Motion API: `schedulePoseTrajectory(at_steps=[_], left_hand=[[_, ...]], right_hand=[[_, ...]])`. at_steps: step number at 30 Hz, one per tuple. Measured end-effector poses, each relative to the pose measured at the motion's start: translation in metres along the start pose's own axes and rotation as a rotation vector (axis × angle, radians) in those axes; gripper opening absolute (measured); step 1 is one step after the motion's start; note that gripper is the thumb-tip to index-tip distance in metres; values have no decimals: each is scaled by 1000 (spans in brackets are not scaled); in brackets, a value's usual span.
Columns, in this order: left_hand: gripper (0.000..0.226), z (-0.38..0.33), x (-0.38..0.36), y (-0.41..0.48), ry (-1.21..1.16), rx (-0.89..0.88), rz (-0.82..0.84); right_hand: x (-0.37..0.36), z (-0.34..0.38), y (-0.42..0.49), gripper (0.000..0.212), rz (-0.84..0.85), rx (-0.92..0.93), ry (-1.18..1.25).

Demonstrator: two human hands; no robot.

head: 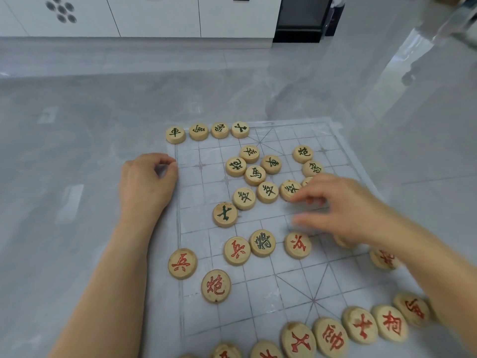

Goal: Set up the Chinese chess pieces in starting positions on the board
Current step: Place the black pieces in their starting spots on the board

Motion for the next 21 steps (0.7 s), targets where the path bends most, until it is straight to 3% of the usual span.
schedulePoseTrajectory(at_steps=[3,9,13,16,21], left_hand=[[15,0,1,0,12,4,-1],[15,-1,0,0,12,9,-6],[16,1,0,1,7,3,-1],[18,1,0,0,-9,-4,-1],[15,0,1,-1,5,-4,2]], right_hand=[[-34,24,-12,76,162,157,-133],[-40,32,-3,46,11,367,-305],[-5,20,50,46,-149,146,-65],[12,1,105,42,-301,-26,-72],[1,1,167,41,-244,-68,-205]])
Point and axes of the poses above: each hand's wrist, its own y-axis towards the middle knuckle, its own x-axis out of the back of the hand, z = x × y, the point moved 2 cm from there along y, towards the middle knuckle, and after that the axes turned 4 degrees about -x, right-handed, at the moved point
